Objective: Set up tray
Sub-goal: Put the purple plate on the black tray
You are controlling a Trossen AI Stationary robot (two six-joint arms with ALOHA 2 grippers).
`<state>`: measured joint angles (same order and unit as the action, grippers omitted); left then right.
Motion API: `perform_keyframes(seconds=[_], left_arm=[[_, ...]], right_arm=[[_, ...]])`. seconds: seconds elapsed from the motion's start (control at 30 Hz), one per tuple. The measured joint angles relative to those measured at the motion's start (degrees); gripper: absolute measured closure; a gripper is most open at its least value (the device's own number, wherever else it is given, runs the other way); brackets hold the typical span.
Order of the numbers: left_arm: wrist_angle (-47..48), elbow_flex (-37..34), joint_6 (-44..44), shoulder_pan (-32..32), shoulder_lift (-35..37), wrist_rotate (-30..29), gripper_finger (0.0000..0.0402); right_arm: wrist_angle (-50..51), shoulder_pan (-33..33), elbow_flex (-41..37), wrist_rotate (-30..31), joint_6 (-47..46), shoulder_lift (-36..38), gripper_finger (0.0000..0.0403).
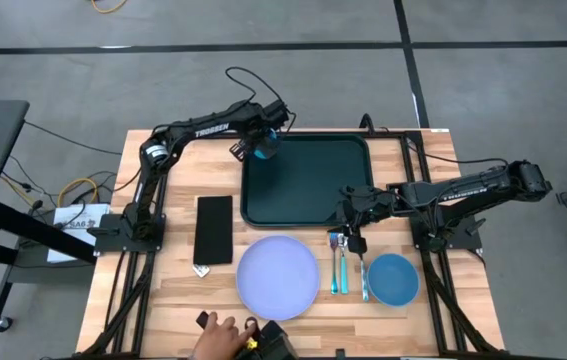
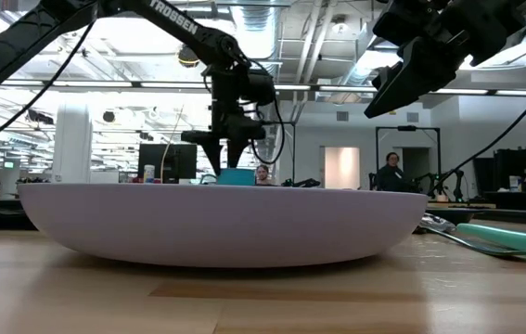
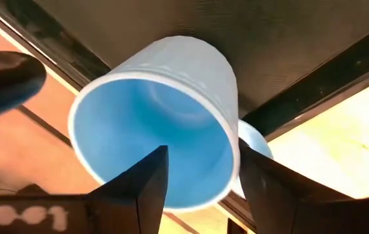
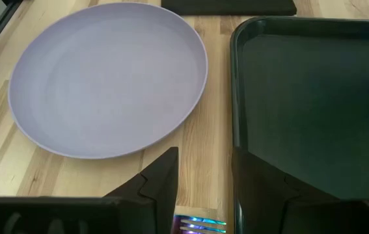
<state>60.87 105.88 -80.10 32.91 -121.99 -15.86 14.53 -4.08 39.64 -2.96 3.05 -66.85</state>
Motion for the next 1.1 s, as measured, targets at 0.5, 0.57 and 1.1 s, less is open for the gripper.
perform_keyframes(seconds=[0.5, 0.57, 1.1], left_arm=[[14.8, 6.3, 12.8, -0.9, 0.5, -4.0, 0.0230], [15.1, 6.3, 14.6, -1.6, 1.5, -3.2, 0.0230], [21.1, 6.4, 54.6, -14.6, 11.6, 6.2, 0.0230]], right_arm=[[0.0, 0.0, 0.0, 0.0, 0.0, 0.0, 0.0269], [0.1, 0.0, 0.0, 0.0, -0.2, 0.0, 0.0269], [1.8, 0.0, 0.0, 0.0, -3.2, 0.0, 0.0269]])
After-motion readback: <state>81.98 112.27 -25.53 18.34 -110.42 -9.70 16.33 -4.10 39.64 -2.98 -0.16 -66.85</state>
